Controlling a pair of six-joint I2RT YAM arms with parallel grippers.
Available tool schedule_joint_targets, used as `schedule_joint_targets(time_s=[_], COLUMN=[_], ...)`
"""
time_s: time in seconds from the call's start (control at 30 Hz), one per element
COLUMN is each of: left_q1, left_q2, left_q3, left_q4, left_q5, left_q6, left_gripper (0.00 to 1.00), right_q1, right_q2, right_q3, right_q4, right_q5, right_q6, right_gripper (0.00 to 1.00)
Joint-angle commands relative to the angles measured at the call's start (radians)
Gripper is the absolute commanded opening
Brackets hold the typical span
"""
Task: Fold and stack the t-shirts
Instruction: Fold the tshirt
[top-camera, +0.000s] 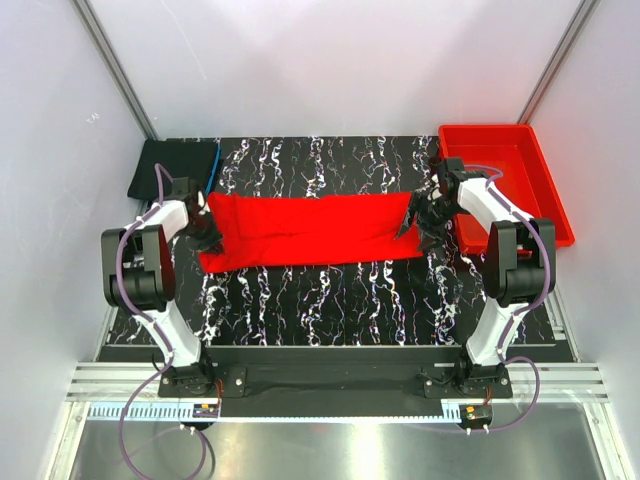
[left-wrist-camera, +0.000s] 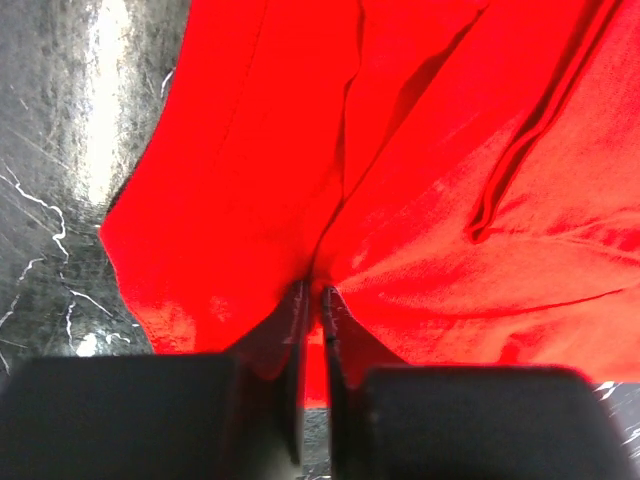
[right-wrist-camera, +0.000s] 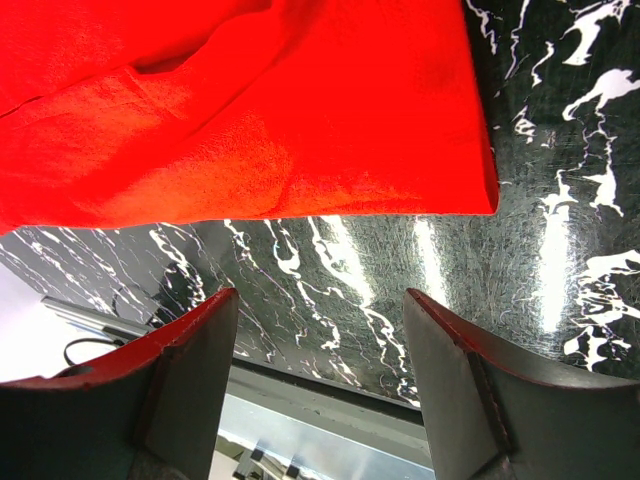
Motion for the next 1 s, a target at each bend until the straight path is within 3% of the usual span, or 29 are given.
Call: schedule_joint_targets(time_s=[0.0, 0.2, 0.43, 0.47, 0.5, 0.57, 0.63, 0.73, 0.83, 0.93, 0.97], left_q1=[-0.003, -0.037, -0.061, -0.061, -0.061, -0.063, -0.063, -0.061, -0.061, -0.041, -0.011], left_q2=[-0.005, -0.075, 0.018, 0.032, 0.052, 0.067, 0.054, -0.011, -0.109, -0.196, -0.262], left_q3=[0.054, 0.120, 0.189, 0.196, 0.203, 0.230, 0.245, 0.241, 0.197, 0.085, 0.051], left_q4=[0.009, -0.012, -0.060, -0.063, -0.068, -0.084, -0.118, -0.176, -0.233, -0.262, -0.259], left_q5=[-0.035, -0.177, -0.256, -0.276, -0.286, -0.322, -0.356, -0.402, -0.448, -0.424, -0.389], left_q6=[0.010, 0.020, -0.003, -0.004, -0.006, -0.006, -0.029, -0.061, -0.093, -0.128, -0.139], left_gripper=[0.03, 0.00, 0.03, 0.07, 0.22, 0.38, 0.61, 0.82, 0.88, 0.89, 0.84], right_q1=[0.003, 0.002, 0.003, 0.002, 0.003, 0.003, 0.003, 0.003, 0.003, 0.003, 0.003], right_q2=[-0.008, -0.001, 0.038, 0.046, 0.051, 0.060, 0.064, 0.066, 0.060, 0.049, 0.040], right_q3=[0.031, 0.027, 0.053, 0.063, 0.068, 0.080, 0.083, 0.074, 0.044, 0.007, -0.010], right_q4=[0.000, 0.002, -0.012, -0.015, -0.019, -0.029, -0.042, -0.053, -0.043, -0.018, -0.012], right_q5=[-0.021, 0.002, 0.018, 0.025, 0.038, 0.045, 0.079, 0.131, 0.150, 0.168, 0.176], right_q6=[-0.002, 0.009, 0.012, 0.016, 0.016, 0.023, 0.030, 0.041, 0.049, 0.059, 0.064], right_gripper=[0.73, 0.73, 0.70, 0.70, 0.70, 0.70, 0.69, 0.69, 0.68, 0.68, 0.68])
